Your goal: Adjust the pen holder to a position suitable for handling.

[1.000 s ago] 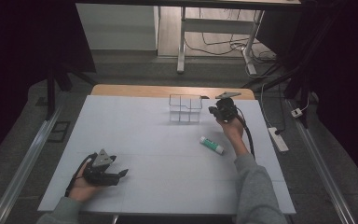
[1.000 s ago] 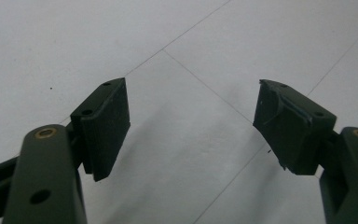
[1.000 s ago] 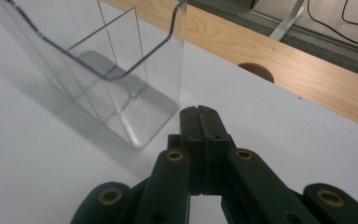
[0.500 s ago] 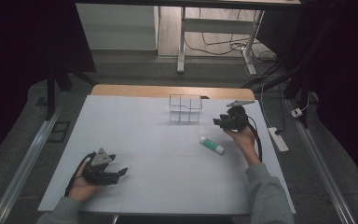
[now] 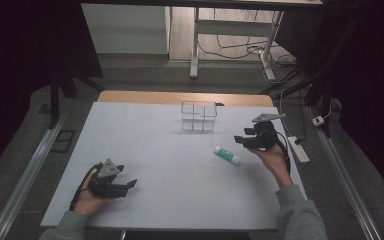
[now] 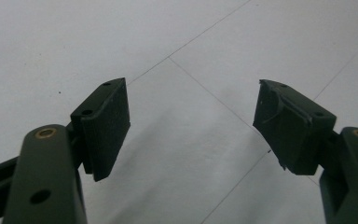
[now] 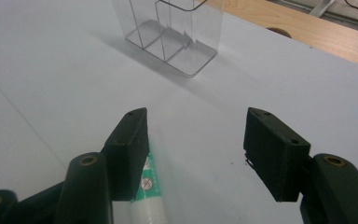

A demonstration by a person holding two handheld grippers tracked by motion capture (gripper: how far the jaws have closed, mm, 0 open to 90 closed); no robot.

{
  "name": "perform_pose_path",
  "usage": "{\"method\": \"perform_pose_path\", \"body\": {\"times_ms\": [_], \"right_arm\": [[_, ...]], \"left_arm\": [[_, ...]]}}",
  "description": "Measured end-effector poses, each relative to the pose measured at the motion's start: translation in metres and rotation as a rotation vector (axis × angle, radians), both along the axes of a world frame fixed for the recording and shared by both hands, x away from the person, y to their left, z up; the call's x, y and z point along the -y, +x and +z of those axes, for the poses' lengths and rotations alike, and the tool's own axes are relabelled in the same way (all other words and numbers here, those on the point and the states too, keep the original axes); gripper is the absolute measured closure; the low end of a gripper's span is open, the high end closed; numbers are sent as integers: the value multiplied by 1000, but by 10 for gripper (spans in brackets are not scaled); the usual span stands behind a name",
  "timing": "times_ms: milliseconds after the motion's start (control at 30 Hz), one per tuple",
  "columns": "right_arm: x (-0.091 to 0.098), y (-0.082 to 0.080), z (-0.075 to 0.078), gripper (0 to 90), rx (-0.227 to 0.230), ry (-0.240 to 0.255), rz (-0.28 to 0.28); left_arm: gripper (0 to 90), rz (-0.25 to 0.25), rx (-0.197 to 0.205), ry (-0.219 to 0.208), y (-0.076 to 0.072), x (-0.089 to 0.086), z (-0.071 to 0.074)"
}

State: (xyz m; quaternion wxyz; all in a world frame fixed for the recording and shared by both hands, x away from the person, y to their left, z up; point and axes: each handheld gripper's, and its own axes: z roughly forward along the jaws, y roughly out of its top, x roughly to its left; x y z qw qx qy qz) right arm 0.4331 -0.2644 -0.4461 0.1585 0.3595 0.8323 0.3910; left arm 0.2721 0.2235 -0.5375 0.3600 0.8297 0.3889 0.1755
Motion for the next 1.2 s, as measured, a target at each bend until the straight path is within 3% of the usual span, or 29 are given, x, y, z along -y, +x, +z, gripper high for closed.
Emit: {"method": "perform_pose_path", "body": {"times_ms": [167, 267, 400, 667, 1200], "right_arm": [[3, -12, -1, 383, 3, 18, 12], [2, -17, -4, 375, -9, -17, 25], [3, -20, -7, 377, -23, -18, 29], [2, -24, -13, 369, -51, -69, 45], [-15, -24, -23, 354, -110, -159, 115]], "left_arm": [[266, 4, 0, -4, 1, 0, -1], [267, 5, 0, -2, 1, 0, 0], [267, 1, 3, 1, 1, 2, 0], [267, -1, 5, 2, 1, 2, 0], [266, -7, 4, 19, 2, 2, -1]]}}
